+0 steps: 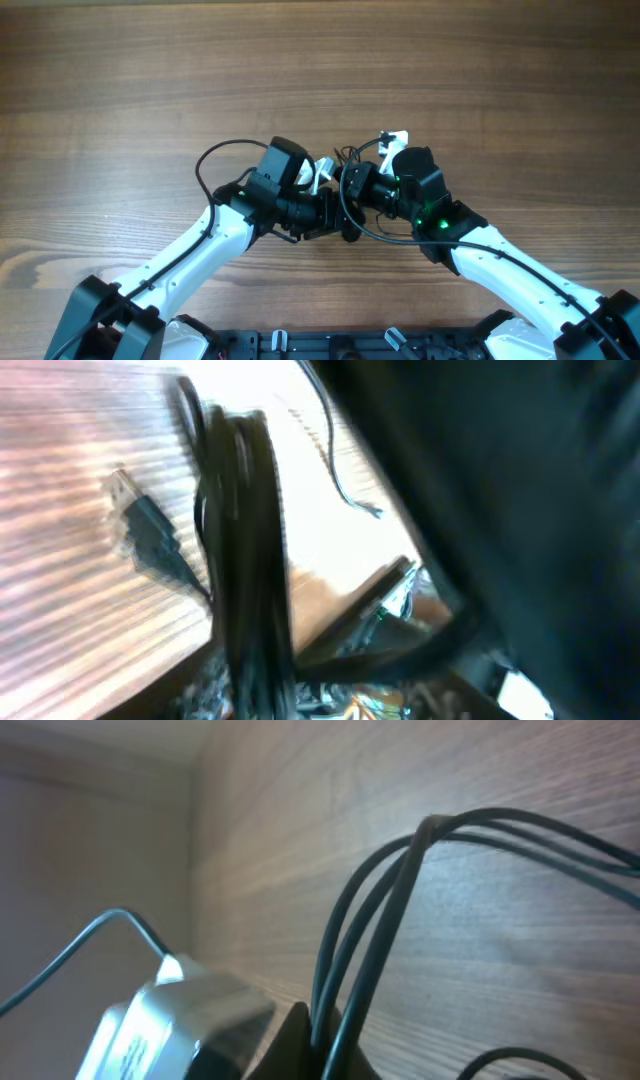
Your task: Untangle cables
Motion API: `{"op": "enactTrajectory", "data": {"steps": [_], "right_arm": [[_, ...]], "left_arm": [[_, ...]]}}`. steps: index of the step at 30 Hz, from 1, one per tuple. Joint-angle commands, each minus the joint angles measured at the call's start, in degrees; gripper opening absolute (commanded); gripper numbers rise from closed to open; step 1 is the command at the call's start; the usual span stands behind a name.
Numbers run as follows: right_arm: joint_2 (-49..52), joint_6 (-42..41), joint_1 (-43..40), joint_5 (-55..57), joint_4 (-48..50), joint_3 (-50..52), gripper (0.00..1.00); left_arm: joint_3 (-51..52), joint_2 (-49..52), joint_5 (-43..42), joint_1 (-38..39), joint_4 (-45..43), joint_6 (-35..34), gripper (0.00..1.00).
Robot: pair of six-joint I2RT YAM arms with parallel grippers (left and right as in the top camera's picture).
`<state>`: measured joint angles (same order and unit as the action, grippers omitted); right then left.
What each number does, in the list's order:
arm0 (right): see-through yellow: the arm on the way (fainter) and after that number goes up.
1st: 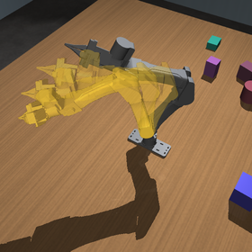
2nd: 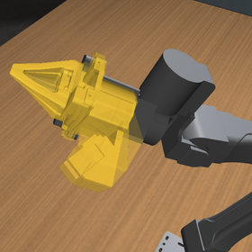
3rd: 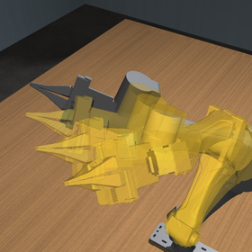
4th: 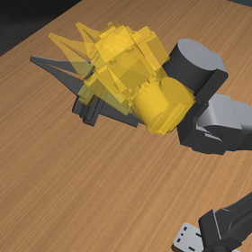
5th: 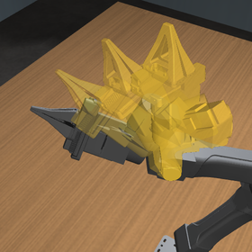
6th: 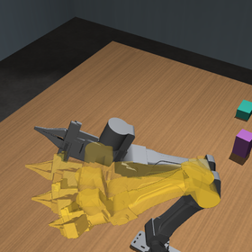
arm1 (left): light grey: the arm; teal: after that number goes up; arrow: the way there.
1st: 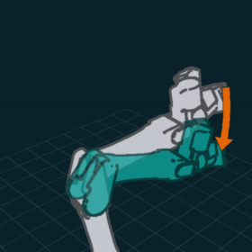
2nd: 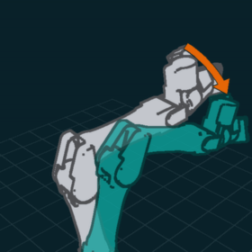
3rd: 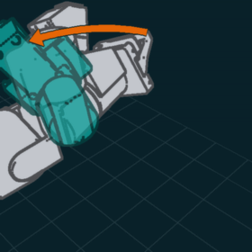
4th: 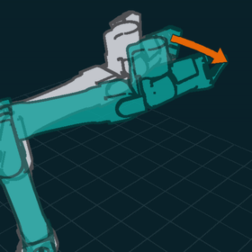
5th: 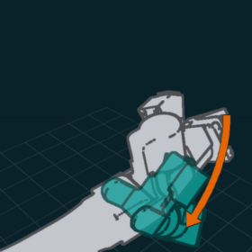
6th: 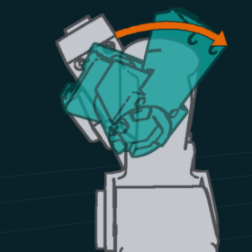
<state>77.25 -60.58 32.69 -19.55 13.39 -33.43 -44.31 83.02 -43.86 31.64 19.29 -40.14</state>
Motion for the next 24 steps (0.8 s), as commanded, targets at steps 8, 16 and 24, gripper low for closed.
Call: {"op": "enactTrajectory", "data": {"steps": [8, 16, 24], "right_arm": [[-0.44, 2.97, 1.51, -7.52, -1.42, 0.07, 0.04], [-0.44, 1.66, 1.51, -10.05, 0.04, 0.07, 0.04], [-0.44, 1.66, 1.51, -15.32, 3.82, 0.07, 0.04]], "left_arm": [[-0.63, 0.24, -9.55, -6.23, -4.66, -6.05, 0.68], [-0.61, 0.24, -14.19, -13.92, -2.99, 2.34, 0.69], [-0.59, 0.26, -11.63, -13.75, 1.36, 4.20, 0.68]]}}
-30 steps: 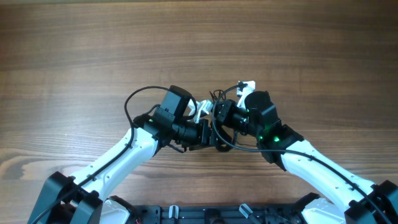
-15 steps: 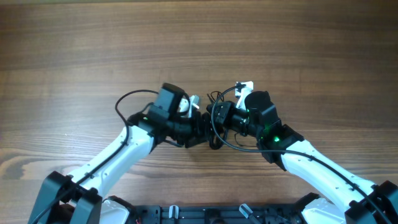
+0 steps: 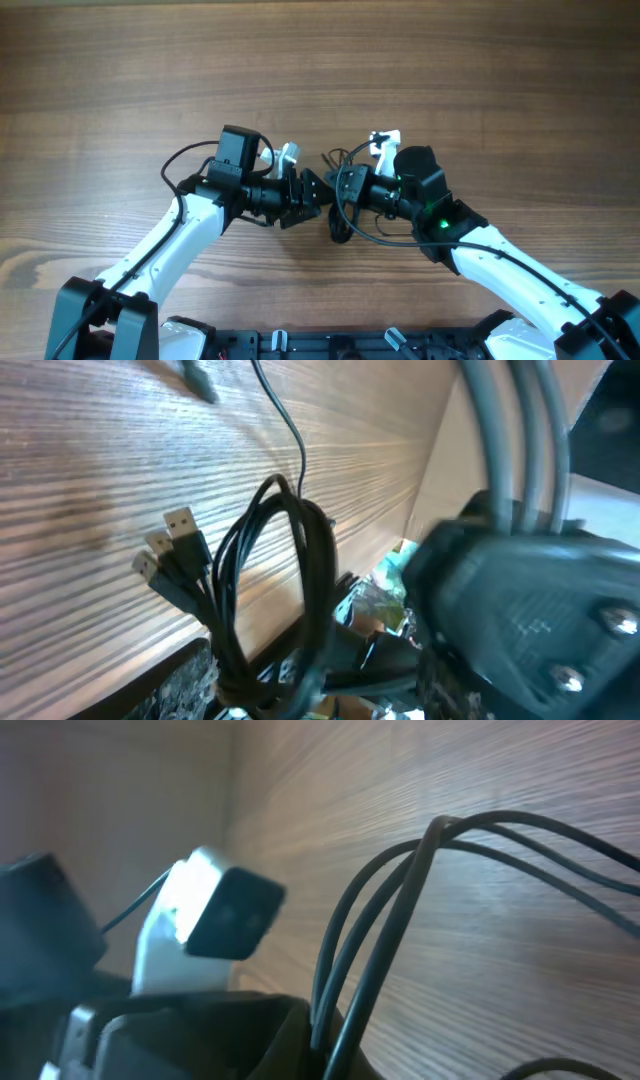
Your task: Untangle cables
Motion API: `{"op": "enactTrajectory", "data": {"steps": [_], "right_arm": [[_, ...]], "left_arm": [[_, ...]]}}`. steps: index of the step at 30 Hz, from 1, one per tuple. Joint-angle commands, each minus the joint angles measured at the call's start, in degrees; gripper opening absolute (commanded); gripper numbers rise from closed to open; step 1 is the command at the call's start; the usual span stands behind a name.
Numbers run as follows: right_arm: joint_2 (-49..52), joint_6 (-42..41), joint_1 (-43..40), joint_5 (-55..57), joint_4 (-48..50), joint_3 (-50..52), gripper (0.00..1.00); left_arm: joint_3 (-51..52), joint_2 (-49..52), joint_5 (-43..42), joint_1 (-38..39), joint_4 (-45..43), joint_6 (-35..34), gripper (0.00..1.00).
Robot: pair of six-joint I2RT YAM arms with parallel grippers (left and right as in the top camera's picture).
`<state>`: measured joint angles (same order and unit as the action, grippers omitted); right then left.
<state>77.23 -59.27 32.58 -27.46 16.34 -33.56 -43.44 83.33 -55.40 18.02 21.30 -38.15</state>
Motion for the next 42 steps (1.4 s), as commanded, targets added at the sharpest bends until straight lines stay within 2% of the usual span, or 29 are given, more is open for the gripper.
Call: {"op": "enactTrajectory", "data": {"steps": [1, 8, 13, 22, 29, 34, 37, 38, 42], "right_arm": [[-0.42, 0.35, 1.62, -7.41, 0.87, 0.20, 0.04], [-0.42, -0.79, 1.62, -7.41, 2.16, 0.20, 0.04], [-0.42, -0.94, 1.62, -8.74, 4.26, 0.20, 0.04], [-0.42, -2.43, 1.62, -9.14, 4.46, 0.20, 0.04], [-0.42, -2.71, 1.62, -10.16, 5.03, 0.20, 0.04], [-0.42, -3.93, 1.62, -10.60, 5.64, 0.20, 0.04], [-0.42, -4.24, 1.62, -11.08, 5.88, 0.20, 0.04], [-0.42, -4.50, 1.62, -11.19, 5.95, 0.20, 0.04], [-0.42, -5.40, 1.62, -11.23, 5.90, 0.20, 0.04]], "left_arm": [[-1.44, -0.04, -0.11, -0.13, -0.66, 2.21, 0.70], [-1.44, -0.04, -0.09, -0.13, -0.39, 2.16, 0.71], [-1.44, -0.04, -0.09, -0.13, -0.42, 2.16, 0.63], [-1.44, -0.04, -0.07, 3.63, -2.03, 2.16, 0.59], [-1.44, -0.04, 1.53, 5.25, -3.06, 2.12, 0.45], [-1.44, -0.04, 4.11, 5.25, -3.08, 2.14, 0.24], [-1.44, -0.04, 5.68, 5.25, -3.30, 2.14, 0.07], [-1.44, -0.04, 6.01, 5.25, -3.54, 2.14, 0.04], [-1.44, -0.04, 6.38, 5.22, -4.33, 2.14, 0.04]]}}
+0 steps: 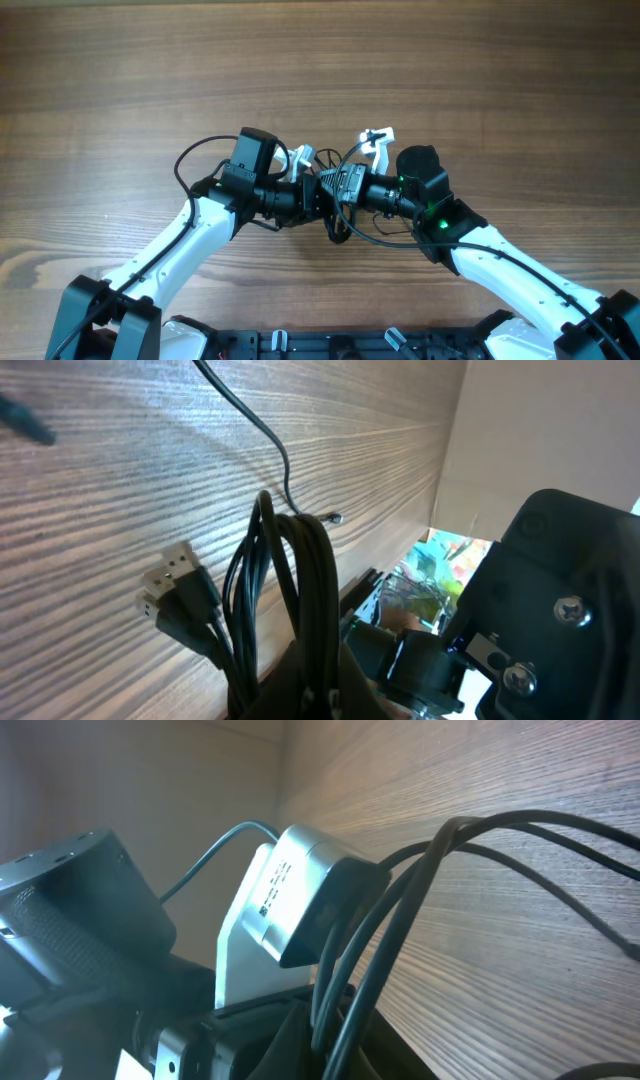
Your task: Untangle cables
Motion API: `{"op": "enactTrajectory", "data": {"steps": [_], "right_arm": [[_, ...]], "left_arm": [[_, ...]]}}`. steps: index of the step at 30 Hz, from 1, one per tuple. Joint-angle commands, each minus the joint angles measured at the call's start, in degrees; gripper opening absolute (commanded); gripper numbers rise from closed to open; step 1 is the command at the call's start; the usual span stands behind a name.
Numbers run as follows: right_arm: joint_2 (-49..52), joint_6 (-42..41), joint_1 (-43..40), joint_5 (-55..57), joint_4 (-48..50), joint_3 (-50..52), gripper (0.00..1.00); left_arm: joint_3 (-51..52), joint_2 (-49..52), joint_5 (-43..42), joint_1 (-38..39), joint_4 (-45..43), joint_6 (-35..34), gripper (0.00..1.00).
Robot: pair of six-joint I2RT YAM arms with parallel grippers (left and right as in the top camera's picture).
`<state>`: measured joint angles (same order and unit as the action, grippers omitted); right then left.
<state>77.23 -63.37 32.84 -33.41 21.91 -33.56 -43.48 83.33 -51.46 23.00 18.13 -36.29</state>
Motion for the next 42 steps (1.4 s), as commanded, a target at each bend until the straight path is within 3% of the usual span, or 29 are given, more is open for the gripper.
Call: {"op": "enactTrajectory", "data": {"steps": [1, 5, 8, 12, 16, 23, 27, 33, 39, 42], "right_arm": [[-0.42, -1.31, 1.36, -5.29, 0.33, 0.20, 0.04], [-0.42, -1.33, 1.27, -3.93, -0.57, 0.20, 0.04], [-0.42, -2.58, 1.25, 1.42, -6.49, 0.20, 0.04], [-0.39, -9.31, 1.27, 10.40, -16.17, 0.20, 0.04], [0.07, -13.07, 1.44, 12.39, -17.70, 0.20, 0.04], [1.27, -19.96, 4.42, 17.20, -11.74, 0.20, 0.04], [3.67, -24.00, 7.58, 23.23, -7.78, 0.20, 0.05], [8.85, -29.79, 10.51, 24.37, -4.48, 0.20, 0.05], [13.07, -29.77, 12.11, 24.41, 6.88, 0.17, 0.05], [13.31, -29.55, 12.09, 24.41, 6.88, 0.17, 0.05]], "left_arm": [[-1.40, -0.04, 3.06, 0.24, -1.14, 0.31, 0.04], [-1.42, -0.07, 6.05, -2.67, 1.25, 0.28, 0.04], [-1.42, -0.44, 5.44, -9.07, 6.67, -0.11, 0.04], [-1.42, -1.11, 2.51, -16.59, 11.43, -0.11, 0.04], [-1.42, -1.20, -3.08, -20.68, 11.69, -0.13, 0.04], [-1.42, -1.20, -4.02, -18.14, 11.19, -0.15, 0.04], [-1.42, -1.22, -9.05, -15.93, 8.20, -0.35, 0.04], [-1.42, -1.27, -10.73, -15.63, 1.70, -8.44, 0.04], [-1.42, -1.27, -10.01, -11.69, 0.24, -11.19, 0.04], [-1.42, -1.27, -8.46, -9.90, -1.36, -15.47, 0.04]]}}
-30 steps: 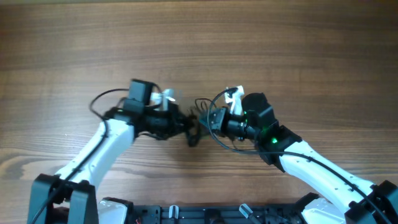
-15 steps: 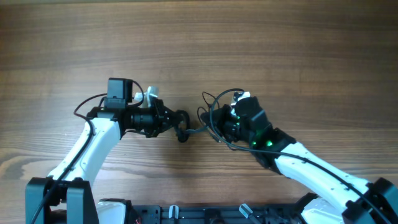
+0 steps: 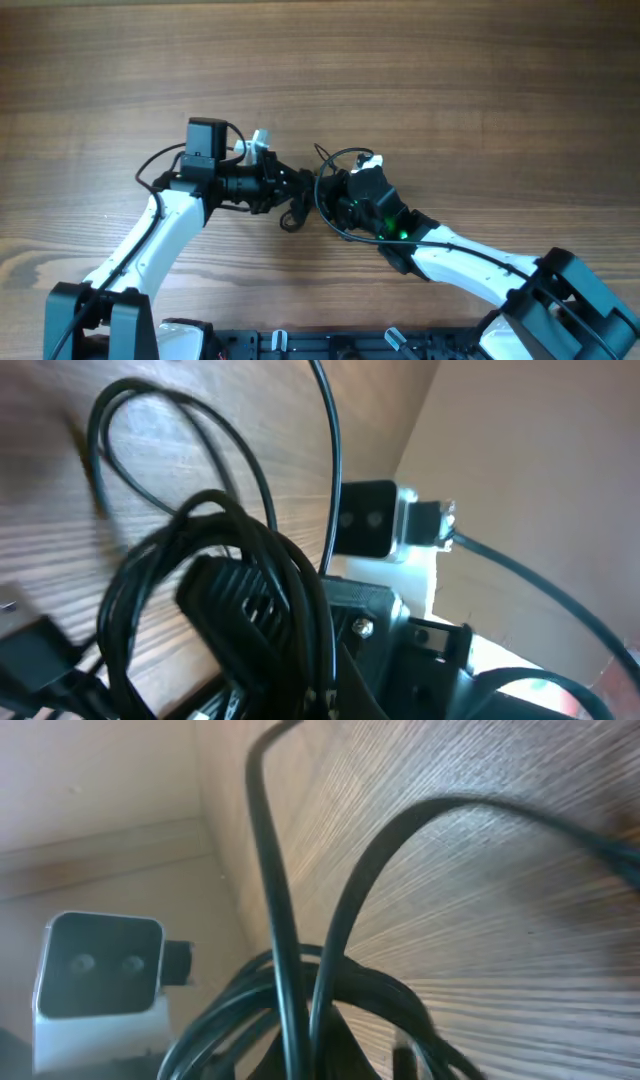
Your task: Untangle cables
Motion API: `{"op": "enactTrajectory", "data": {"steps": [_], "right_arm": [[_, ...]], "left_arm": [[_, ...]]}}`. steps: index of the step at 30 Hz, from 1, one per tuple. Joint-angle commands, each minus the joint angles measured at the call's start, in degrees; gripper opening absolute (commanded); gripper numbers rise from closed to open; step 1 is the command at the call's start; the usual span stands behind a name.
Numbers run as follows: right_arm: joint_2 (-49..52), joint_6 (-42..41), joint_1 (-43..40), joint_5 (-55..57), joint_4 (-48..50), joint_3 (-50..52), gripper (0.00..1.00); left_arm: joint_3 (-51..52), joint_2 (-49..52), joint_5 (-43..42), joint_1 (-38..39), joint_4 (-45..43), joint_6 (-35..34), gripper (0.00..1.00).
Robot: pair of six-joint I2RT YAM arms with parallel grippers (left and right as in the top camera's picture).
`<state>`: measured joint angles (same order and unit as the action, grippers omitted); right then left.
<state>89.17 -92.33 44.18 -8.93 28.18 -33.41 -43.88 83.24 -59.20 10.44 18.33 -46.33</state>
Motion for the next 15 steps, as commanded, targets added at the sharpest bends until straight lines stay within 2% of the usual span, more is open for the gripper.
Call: {"op": "enactTrajectory", "data": {"steps": [1, 3, 4, 5, 6, 8, 10, 11, 12, 15], "right_arm": [[1.38, -0.22, 0.74, 0.02, -0.13, 0.02, 0.04], [1.38, 2.73, 0.50, 0.37, -1.92, 0.02, 0.07], [1.38, 5.42, 0.20, 0.31, -2.91, 0.02, 0.12], [1.36, 7.23, -0.13, 0.07, -3.80, 0.02, 0.22], [1.18, 8.98, -0.63, -0.24, -4.72, 0.02, 0.27], [0.70, 11.96, -1.99, -1.51, -6.38, 0.02, 0.44], [-0.50, 15.39, -4.63, -4.39, -8.59, 0.02, 0.66], [-1.42, 17.33, -6.45, -6.29, -10.03, 0.02, 0.86], [-2.08, 18.51, -7.65, -7.37, -11.04, 0.02, 0.99], [-5.55, 23.19, -12.55, -10.12, -17.03, 0.02, 1.00]], "left_arm": [[-1.03, -1.18, -0.59, 2.99, -2.97, -7.43, 0.04], [-1.03, -1.18, -0.59, 3.13, -5.66, -12.28, 0.04], [-1.03, -1.18, -0.57, 3.08, -6.34, -15.65, 0.04], [-1.03, -1.18, -0.59, 2.91, -6.67, -18.23, 0.04], [-1.03, -1.18, -0.57, 2.71, -6.80, -20.09, 0.04], [-1.03, -1.18, -0.57, 2.27, -6.86, -21.27, 0.04], [-1.03, -1.18, -0.59, 1.40, -6.80, -21.68, 0.04], [-1.03, -1.18, -0.59, 0.90, -6.80, -21.68, 0.04], [-1.03, -1.18, -0.63, 0.48, -6.80, -21.73, 0.04], [-1.03, -1.18, -1.03, -0.83, -6.80, -22.16, 0.04]]}}
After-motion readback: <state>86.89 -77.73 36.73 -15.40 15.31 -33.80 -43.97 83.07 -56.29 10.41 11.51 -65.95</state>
